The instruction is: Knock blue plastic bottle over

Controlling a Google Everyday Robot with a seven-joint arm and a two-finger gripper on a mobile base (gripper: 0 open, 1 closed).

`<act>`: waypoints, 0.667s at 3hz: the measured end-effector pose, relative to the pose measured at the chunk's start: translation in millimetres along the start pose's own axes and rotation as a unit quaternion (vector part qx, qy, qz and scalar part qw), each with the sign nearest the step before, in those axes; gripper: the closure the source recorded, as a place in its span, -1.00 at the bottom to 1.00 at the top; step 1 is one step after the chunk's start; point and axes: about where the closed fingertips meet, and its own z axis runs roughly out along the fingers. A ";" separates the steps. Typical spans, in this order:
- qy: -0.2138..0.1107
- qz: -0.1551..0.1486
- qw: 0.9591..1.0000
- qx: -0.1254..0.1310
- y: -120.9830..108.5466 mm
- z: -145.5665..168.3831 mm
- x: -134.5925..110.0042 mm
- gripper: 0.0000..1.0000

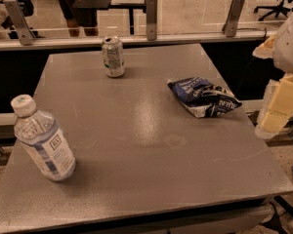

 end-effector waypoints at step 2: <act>-0.048 -0.017 0.999 -0.010 3.3 5.6 -30.7 -1.00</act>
Offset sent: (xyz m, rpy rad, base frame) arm 0.0106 0.0627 -0.0041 0.1751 -0.0016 0.1246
